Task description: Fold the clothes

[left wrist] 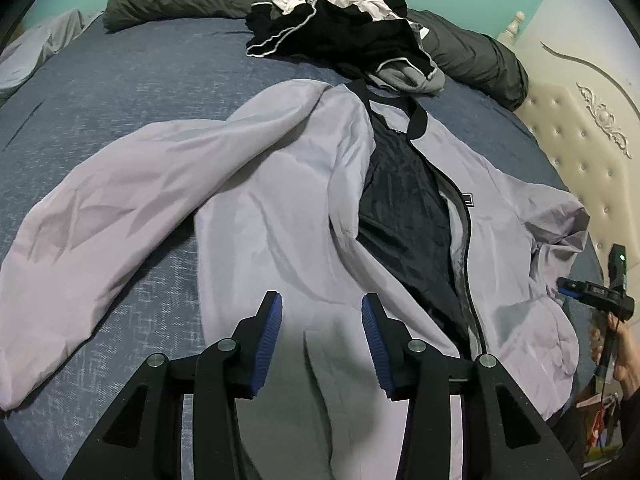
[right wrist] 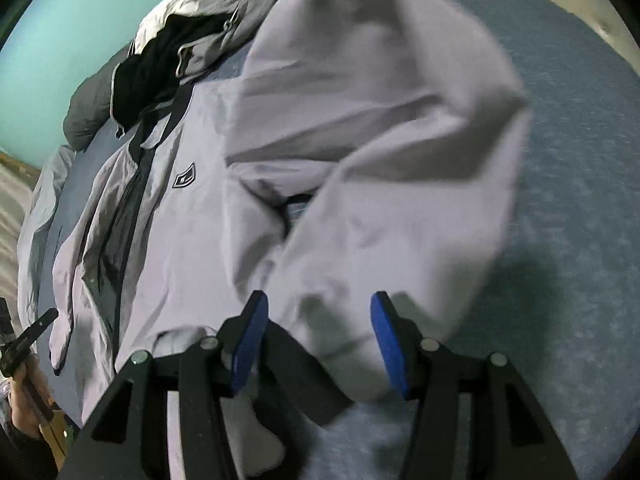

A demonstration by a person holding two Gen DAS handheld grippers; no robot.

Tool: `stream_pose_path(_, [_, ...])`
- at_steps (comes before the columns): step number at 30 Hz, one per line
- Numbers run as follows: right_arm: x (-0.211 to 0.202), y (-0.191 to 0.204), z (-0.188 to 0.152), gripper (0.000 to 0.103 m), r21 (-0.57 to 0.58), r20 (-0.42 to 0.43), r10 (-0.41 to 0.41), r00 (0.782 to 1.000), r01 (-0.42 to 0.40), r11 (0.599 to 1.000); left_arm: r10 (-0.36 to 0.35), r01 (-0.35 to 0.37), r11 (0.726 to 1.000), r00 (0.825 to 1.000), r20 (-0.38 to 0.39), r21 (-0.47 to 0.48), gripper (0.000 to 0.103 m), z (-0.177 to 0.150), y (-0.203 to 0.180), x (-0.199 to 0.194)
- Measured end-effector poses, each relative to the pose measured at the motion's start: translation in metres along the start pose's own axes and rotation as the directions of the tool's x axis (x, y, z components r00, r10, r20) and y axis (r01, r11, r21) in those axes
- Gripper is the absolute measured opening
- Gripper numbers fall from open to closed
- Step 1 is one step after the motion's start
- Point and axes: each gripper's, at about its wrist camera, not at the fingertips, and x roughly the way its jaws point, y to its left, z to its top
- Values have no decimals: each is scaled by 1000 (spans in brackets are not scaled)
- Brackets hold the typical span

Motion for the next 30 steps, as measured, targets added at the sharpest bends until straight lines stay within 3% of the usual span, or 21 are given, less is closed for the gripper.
stream_pose_path(8, [50,12,15,53,28,-86,-93,992,96,995,4,-3,1000,1000,-6,20,45,1,-2,6])
stream_pose_path(9, [50,15,15,49,9,-82,-102,991,103,995,5,-5,1000,1000,-6,20,45,1,-1,5])
stream_pose_path(11, [50,18,16,22,-25,-73,-108,991,107,994,7,-7,1000,1000,-5,19,45,2,0,4])
stream_pose_path(14, [40,19,17,7,-49,-46,-93,995,90,995,9,-9,1000,1000,-1,21,45,3,1,2])
stream_pose_path(21, [-10,0,31,2,-70,51,-51,997,54,996,24,-24,999,1000,5,27,45,7,3,-6])
stream_pose_path(26, [-66,-32,46,0,-47,156,-67,986,75,996,40,-40,999,999,7,29,45,8,5,-14])
stream_pose_path(28, [-76,-45,47,0,-19,163,-64,985,68,997,42,-42,999,999,7,28,45,8,5,-15])
stream_pose_path(30, [-69,-42,42,0,-20,104,-9,995,11,1000,43,-43,999,999,6,21,45,8,5,-15])
